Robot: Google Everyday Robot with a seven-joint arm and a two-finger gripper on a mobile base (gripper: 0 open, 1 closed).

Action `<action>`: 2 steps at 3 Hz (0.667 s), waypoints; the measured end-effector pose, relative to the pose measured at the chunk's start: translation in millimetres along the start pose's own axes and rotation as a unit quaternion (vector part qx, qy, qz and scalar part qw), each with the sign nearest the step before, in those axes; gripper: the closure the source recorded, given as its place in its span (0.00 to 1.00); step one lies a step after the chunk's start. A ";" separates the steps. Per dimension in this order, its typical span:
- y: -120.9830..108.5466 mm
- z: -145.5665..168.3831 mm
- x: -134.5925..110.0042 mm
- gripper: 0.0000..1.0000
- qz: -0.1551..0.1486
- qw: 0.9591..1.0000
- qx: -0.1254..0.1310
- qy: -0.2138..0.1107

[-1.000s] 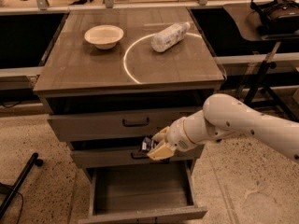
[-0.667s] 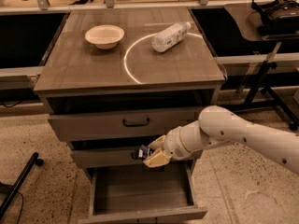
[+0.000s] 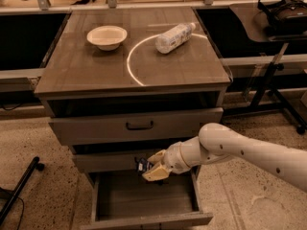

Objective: Place rxbar blueberry into bottom drawer

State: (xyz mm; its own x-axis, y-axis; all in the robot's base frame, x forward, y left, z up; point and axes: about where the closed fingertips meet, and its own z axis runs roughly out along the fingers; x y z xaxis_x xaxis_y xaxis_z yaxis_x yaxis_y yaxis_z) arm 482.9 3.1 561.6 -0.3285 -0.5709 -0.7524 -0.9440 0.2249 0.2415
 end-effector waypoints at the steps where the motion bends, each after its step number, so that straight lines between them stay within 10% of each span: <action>1: -9.3 12.4 22.8 1.00 0.007 1.000 0.017 0.019; 2: -27.2 29.9 53.8 1.00 -0.004 0.998 0.039 0.047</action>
Offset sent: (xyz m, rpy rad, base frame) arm 0.0193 -0.0257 -0.1057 -0.1927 -0.0693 -0.0441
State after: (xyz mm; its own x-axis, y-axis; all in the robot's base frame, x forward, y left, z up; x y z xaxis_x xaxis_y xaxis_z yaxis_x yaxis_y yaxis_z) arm 491.8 -10.1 496.2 -0.3250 -0.6439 -0.6926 -0.9428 0.2780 0.1840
